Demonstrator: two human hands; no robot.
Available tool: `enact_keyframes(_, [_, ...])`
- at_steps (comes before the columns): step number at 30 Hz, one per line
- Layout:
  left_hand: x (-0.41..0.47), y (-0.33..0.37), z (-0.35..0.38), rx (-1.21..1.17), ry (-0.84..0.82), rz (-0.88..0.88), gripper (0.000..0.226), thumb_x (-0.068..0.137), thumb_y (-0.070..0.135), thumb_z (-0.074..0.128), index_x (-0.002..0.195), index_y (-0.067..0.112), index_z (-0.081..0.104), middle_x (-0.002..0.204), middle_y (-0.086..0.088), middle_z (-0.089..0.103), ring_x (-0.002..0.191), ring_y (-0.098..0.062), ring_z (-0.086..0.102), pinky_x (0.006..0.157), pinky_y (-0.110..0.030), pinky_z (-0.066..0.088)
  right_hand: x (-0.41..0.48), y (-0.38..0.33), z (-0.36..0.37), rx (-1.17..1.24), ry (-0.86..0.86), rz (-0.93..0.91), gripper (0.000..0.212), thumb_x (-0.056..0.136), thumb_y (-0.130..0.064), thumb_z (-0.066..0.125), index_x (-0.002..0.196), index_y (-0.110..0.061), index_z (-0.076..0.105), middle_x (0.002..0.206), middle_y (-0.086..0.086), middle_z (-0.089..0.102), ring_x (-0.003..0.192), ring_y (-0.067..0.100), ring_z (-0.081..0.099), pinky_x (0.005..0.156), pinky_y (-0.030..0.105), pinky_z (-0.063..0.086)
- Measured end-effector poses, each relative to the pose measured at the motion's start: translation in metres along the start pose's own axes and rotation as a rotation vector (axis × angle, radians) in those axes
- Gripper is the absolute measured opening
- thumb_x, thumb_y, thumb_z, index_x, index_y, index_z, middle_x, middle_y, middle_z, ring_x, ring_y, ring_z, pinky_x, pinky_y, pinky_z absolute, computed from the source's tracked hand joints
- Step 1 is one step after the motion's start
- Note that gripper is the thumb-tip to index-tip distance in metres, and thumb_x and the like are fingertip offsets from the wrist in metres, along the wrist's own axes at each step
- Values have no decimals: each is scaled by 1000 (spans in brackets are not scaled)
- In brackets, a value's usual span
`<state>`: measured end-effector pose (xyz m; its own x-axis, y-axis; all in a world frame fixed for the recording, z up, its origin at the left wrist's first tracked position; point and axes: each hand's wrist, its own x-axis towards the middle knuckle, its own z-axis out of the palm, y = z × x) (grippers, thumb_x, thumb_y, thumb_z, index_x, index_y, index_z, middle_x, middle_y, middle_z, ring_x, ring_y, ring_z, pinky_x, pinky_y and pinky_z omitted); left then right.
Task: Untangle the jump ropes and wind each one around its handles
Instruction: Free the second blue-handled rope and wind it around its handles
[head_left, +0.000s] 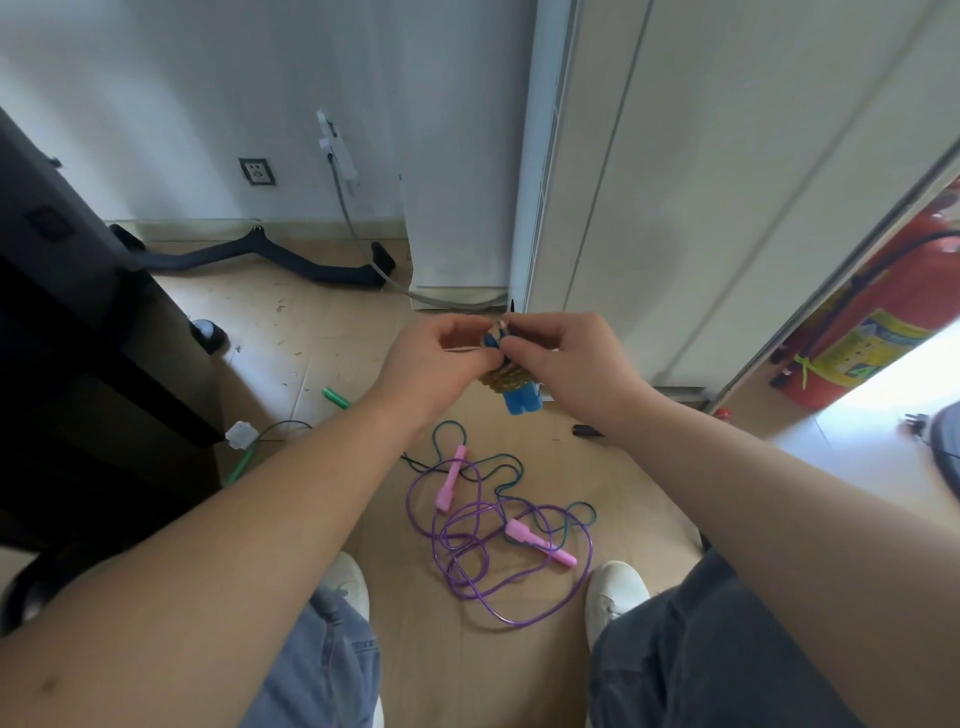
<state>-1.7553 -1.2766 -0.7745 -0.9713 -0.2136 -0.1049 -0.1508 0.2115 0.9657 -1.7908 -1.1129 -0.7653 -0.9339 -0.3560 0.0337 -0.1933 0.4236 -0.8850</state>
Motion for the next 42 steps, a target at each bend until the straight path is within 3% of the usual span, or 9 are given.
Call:
enact_keyframes(2, [-2,1,0,-79,-55,-26,27,86,4,72,110,16,73,104,-2,76,100,-17,71,96,-40,56,2,2,-1,65,-3,23,27,92,-19,71,85,-45,71,74,-32,69,78,-16,65,69,3,49])
enact_keyframes(4, [0,1,1,-131,-87,-57,24,89,5,68,110,14,74,107,-6,75,105,-21,70,100,-43,53,3,2,-4,100,-12,48,21,90,-20,73,108,-30,75,87,-26,71,84,-14,66,71,3,49])
enact_keyframes(7, [1,3,0,-212,-105,-100,18,92,8,65,108,14,74,108,-9,75,107,-23,69,102,-44,52,4,-1,-8,81,-38,45,36,89,-18,75,124,-24,70,101,-18,72,90,-12,66,76,4,50])
enact_keyframes(12, [1,5,-1,186,-52,78,17,94,24,66,110,22,72,100,7,74,95,-7,70,85,-27,58,2,2,-9,204,-104,105,25,94,-15,68,119,-18,73,97,-6,78,90,6,74,84,23,59])
enact_keyframes(19, [-4,6,2,186,-68,179,8,89,23,72,92,28,67,90,10,72,84,0,69,73,-16,56,11,7,-7,328,12,184,18,93,-8,66,102,-22,73,92,5,76,91,22,74,83,45,62])
enact_keyframes(24, [-5,2,1,245,-37,277,12,89,18,73,96,27,68,91,11,73,84,1,70,77,-18,57,13,6,-13,350,-45,234,14,89,-4,72,96,-16,72,91,6,76,90,22,75,78,39,62])
enact_keyframes(31, [-9,2,7,229,10,320,19,88,13,74,105,21,74,91,17,72,85,8,67,75,-6,50,15,4,-23,274,-129,262,14,91,-3,69,89,-14,78,93,10,77,92,22,75,83,41,62])
enact_keyframes(38, [-8,-1,7,300,115,270,21,83,28,79,102,31,71,91,12,71,80,1,66,72,-14,54,12,9,-26,147,-213,240,15,93,-6,65,94,-15,76,99,10,75,95,22,74,85,42,61])
enact_keyframes(42, [-7,-2,8,226,138,235,11,82,22,81,92,23,76,83,10,74,80,-5,71,77,-33,62,11,10,-31,182,-280,213,11,92,-8,69,99,-15,75,100,7,76,95,20,74,86,40,61])
